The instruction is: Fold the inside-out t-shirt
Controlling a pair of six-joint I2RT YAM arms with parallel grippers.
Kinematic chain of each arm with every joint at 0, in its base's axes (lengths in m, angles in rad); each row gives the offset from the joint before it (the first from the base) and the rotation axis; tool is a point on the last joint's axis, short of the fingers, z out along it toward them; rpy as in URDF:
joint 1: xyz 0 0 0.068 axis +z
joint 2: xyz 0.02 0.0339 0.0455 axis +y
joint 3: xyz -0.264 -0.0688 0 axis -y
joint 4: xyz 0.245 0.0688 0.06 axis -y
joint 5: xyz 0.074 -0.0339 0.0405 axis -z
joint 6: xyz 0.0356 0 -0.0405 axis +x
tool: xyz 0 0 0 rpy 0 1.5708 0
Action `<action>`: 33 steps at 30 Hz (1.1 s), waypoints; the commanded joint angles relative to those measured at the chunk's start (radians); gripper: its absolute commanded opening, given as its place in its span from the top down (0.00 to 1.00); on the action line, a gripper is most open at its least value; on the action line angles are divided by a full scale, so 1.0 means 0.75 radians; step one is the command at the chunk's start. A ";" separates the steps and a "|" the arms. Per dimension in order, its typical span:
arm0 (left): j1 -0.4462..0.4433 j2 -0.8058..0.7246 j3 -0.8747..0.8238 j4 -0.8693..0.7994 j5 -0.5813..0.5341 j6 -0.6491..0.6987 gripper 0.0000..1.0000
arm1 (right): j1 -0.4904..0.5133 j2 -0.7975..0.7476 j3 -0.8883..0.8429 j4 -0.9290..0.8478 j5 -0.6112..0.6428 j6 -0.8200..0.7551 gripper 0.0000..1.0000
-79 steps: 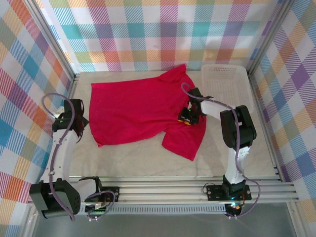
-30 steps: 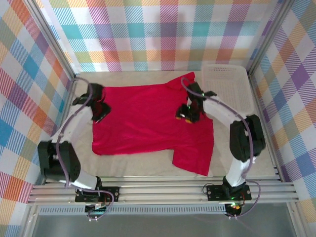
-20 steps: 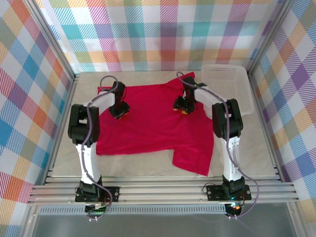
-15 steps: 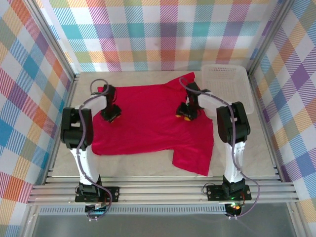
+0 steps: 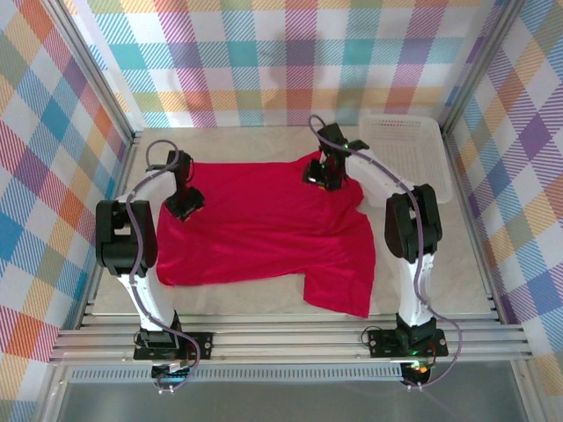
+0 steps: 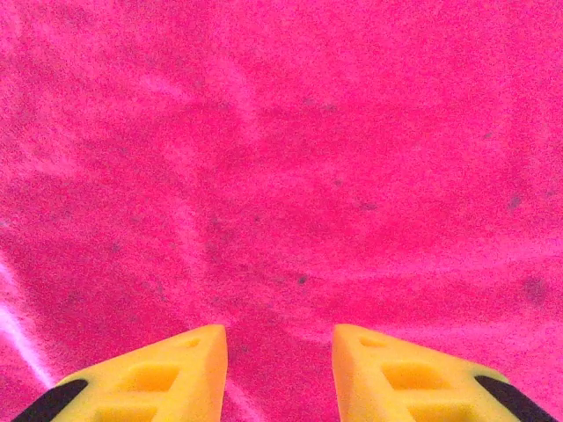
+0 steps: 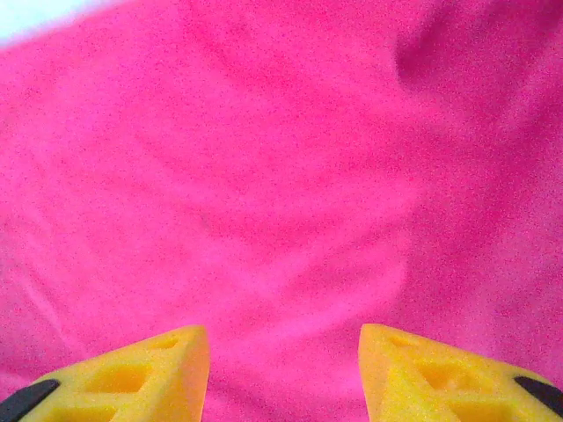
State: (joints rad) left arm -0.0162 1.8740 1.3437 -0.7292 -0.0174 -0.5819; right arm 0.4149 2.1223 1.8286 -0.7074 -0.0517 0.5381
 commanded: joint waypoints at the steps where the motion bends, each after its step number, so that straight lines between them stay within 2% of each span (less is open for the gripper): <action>1: -0.008 -0.091 0.029 -0.072 -0.008 0.044 0.66 | -0.012 0.209 0.195 -0.126 0.156 -0.121 0.57; 4: -0.007 -0.130 0.027 -0.081 0.005 0.046 0.66 | -0.011 0.363 0.400 -0.228 0.206 -0.176 0.57; 7: -0.008 -0.161 0.013 -0.073 0.020 0.044 0.67 | -0.012 0.433 0.507 -0.261 0.241 -0.205 0.56; 15: -0.009 -0.190 -0.033 -0.045 0.051 0.034 0.68 | -0.012 0.484 0.542 -0.206 0.257 -0.237 0.54; 23: -0.017 -0.200 -0.064 -0.036 0.062 0.030 0.69 | -0.017 0.584 0.678 -0.247 0.289 -0.267 0.55; 26: -0.018 -0.202 -0.061 -0.042 0.062 0.034 0.70 | -0.025 0.626 0.742 -0.277 0.281 -0.266 0.62; 28: -0.017 -0.204 -0.061 -0.046 0.060 0.036 0.70 | -0.029 0.634 0.756 -0.274 0.265 -0.263 0.74; 31: -0.017 -0.210 -0.062 -0.051 0.056 0.040 0.73 | -0.029 0.616 0.769 -0.276 0.260 -0.256 0.99; 33: -0.017 -0.212 -0.066 -0.050 0.052 0.042 0.73 | -0.027 0.588 0.773 -0.255 0.281 -0.257 1.00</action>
State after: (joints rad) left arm -0.0193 1.7565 1.3113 -0.7544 0.0181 -0.5594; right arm 0.3985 2.5858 2.3726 -0.8841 0.1493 0.3504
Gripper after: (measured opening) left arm 0.274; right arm 0.008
